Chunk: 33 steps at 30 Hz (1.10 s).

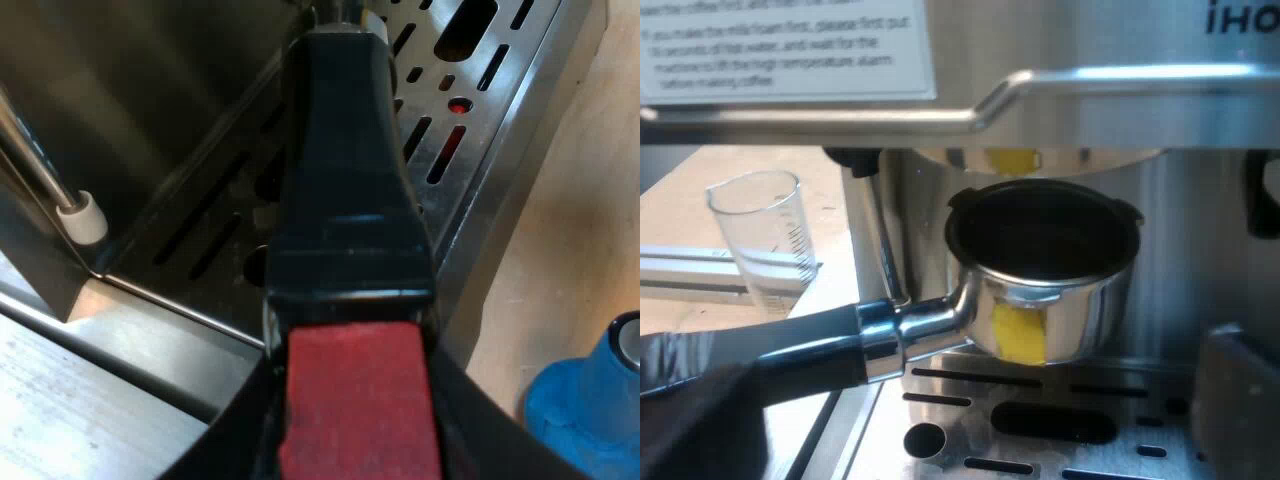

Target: Put the handle in the coffee machine

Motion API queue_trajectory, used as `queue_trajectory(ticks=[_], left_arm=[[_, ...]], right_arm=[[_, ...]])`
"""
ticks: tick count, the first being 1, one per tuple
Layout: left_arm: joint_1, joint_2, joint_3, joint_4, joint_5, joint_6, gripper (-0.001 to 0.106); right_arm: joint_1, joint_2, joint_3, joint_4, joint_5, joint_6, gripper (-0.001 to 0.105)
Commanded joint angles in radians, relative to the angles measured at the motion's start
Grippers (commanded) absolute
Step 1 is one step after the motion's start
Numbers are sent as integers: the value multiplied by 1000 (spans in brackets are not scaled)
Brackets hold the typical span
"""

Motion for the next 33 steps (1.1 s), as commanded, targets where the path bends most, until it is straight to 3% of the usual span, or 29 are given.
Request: queue_trajectory(ticks=[1, 9, 16, 19, 23, 33], left_arm=[[1, -6, -15, -34, 64, 2, 0], [1, -6, -18, -52, 67, -11, 0], [1, 32, -89, -46, 85, -58, 0], [1, 48, -116, -16, 116, -55, 0], [1, 53, -133, 32, 113, 1, 0], [1, 53, -136, 56, 115, 6, 0]], right_arm=[[-4, 2, -2, -12, 8, -2, 67], [-4, 2, -2, -12, 8, -2, 66], [-4, 2, -2, -12, 8, -2, 66], [-6, 2, -2, -12, 8, -2, 66], [-12, 2, -2, -12, 8, -2, 66], [-11, 2, -2, -12, 8, -2, 66]])
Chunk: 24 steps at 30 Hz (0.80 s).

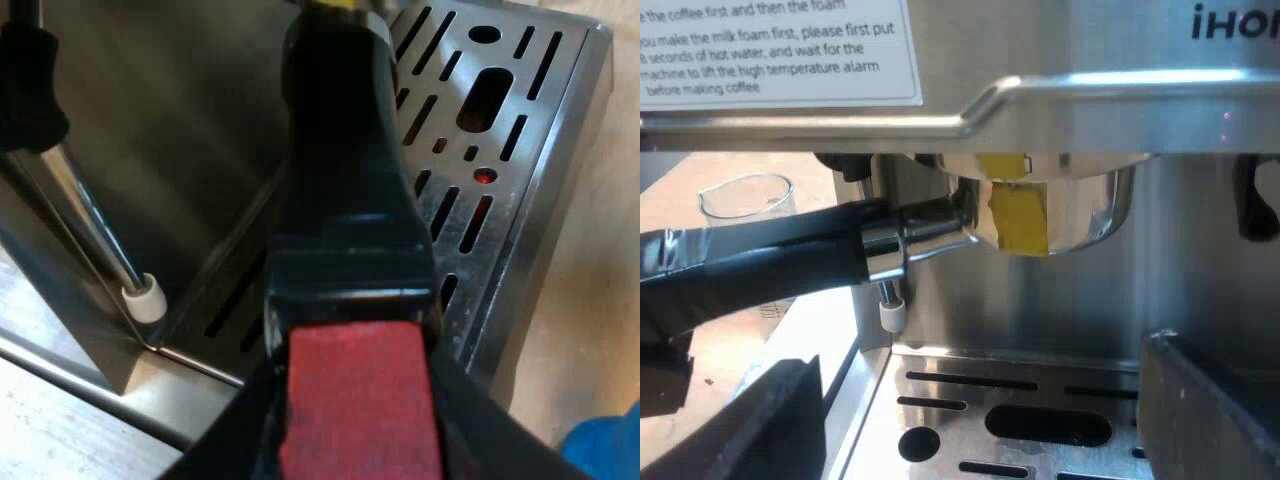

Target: Put the handle in the coffee machine

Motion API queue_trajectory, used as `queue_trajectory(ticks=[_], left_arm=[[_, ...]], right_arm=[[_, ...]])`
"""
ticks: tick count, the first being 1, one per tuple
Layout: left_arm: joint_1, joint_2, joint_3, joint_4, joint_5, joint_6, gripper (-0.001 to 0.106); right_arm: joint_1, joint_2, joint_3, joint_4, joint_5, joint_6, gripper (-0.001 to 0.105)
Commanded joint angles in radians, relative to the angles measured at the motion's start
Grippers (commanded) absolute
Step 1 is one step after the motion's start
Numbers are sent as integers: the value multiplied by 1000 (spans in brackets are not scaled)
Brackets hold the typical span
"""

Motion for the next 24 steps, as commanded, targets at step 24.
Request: queue_trajectory(ticks=[24], left_arm=[[1, -9, -115, 72, 101, 4, 0]], right_arm=[[-6, 2, -2, -12, 5, -2, 66]])
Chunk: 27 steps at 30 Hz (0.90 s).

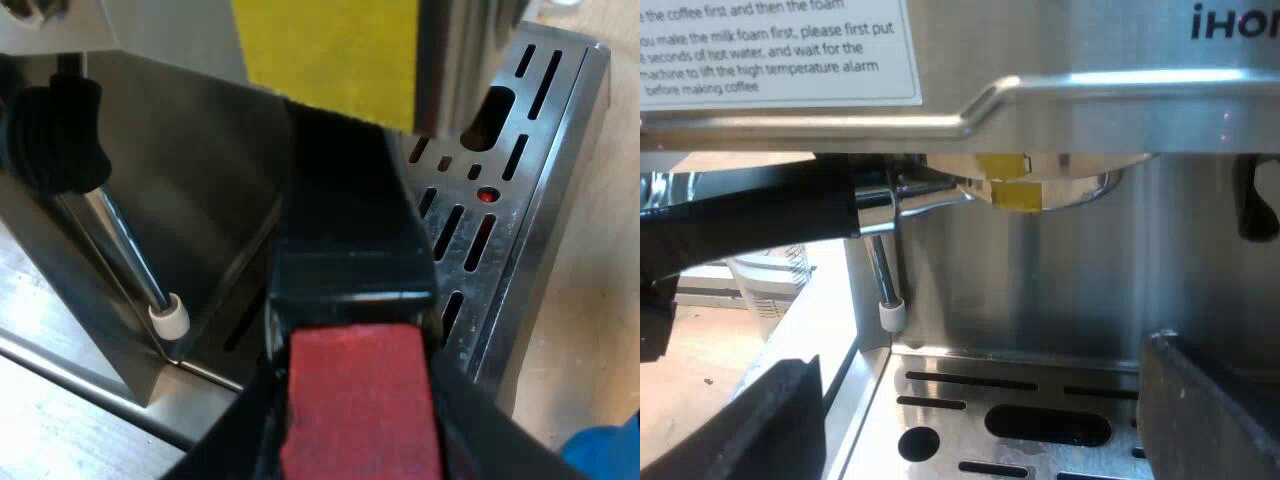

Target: Put the handle in the coffee machine

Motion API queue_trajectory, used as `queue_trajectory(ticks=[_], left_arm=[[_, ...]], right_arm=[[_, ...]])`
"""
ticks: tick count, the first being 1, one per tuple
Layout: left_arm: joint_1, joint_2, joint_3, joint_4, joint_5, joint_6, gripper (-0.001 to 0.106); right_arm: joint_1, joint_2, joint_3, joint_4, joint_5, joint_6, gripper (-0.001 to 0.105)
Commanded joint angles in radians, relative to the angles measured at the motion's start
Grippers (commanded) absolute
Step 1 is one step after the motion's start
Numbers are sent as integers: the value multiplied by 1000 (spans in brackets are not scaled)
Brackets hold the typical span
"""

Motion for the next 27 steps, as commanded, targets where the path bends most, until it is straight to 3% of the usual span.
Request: queue_trajectory(ticks=[1, 8, 11, 17, 18, 20, 21, 27], left_arm=[[1, -14, -24, -31, 110, -5, 0], [1, -14, -24, -31, 110, -5, 0], [1, -14, -24, -31, 110, -5, 0], [1, -14, -24, -31, 107, -5, 0], [1, -14, -24, -31, 107, -5, 0], [1, -14, -24, -31, 105, -5, 0], [1, -14, -24, -31, 106, -5, 0], [1, -14, -24, -31, 106, -5, 0]], right_arm=[[-6, 2, -2, -12, 5, -2, 66], [-6, 2, -2, -2, 5, -4, 65], [-25, 8, -2, 45, -2, -4, 60], [-55, 55, -2, 37, -21, -4, 38], [-72, 88, -2, 19, -68, -4, 24], [-83, 105, -2, -4, -93, -4, 15], [-96, 131, -2, -51, -118, -4, 3], [-125, 205, -2, -224, -114, -17, 0]])
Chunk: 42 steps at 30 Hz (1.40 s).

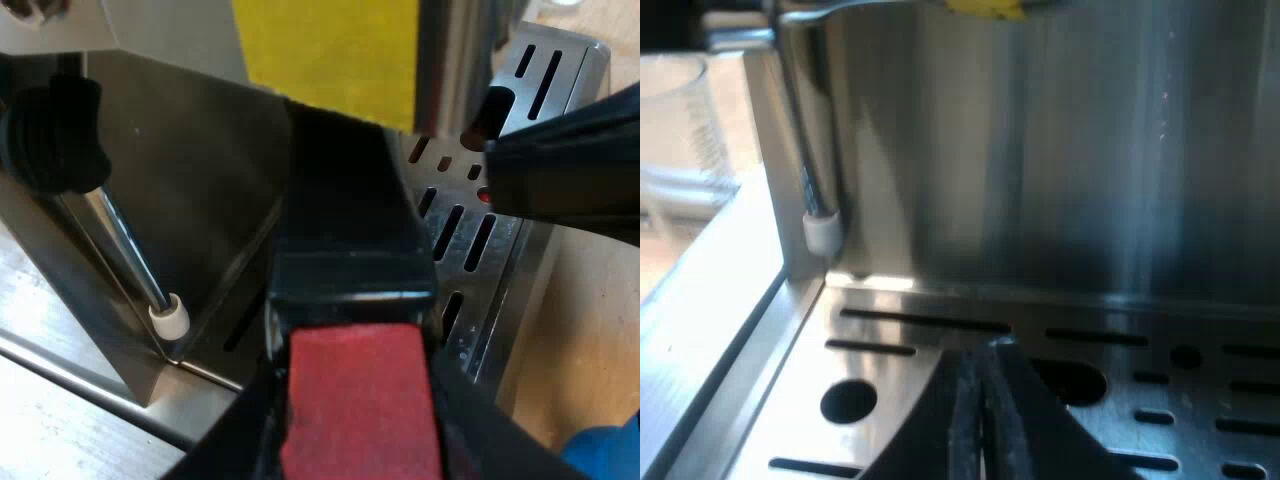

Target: Put the handle in the coffee machine

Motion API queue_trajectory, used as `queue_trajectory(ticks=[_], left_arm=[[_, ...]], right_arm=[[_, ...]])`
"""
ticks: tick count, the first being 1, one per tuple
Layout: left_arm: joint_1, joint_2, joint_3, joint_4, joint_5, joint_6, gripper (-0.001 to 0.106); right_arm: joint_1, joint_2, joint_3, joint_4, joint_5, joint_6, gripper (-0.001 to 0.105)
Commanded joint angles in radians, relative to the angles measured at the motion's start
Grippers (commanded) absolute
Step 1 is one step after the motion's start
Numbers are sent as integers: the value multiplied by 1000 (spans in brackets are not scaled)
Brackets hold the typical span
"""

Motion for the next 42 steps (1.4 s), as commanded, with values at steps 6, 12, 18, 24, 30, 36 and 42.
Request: queue_trajectory(ticks=[6, 12, 18, 24, 30, 36, 42], left_arm=[[1, -14, -24, -31, 106, -5, 0], [1, -14, -24, -31, 106, -5, 0], [1, -14, -24, -31, 106, -5, 0], [1, -14, -24, -31, 106, -5, 0], [1, -14, -24, -31, 106, -5, 0], [1, -14, -24, -29, 106, -5, 0], [1, -14, -24, -26, 106, -5, 0]], right_arm=[[-23, 77, -2, -213, -1, -148, 0], [-43, 104, -23, -272, -1, -196, 0], [-77, 103, -43, -271, -1, -194, 5], [-110, 103, -70, -271, -1, -180, 28], [-129, 103, -70, -282, -1, -137, 28], [-129, 103, -70, -304, -31, -137, 28], [-125, 103, -70, -366, -31, -142, 28]])
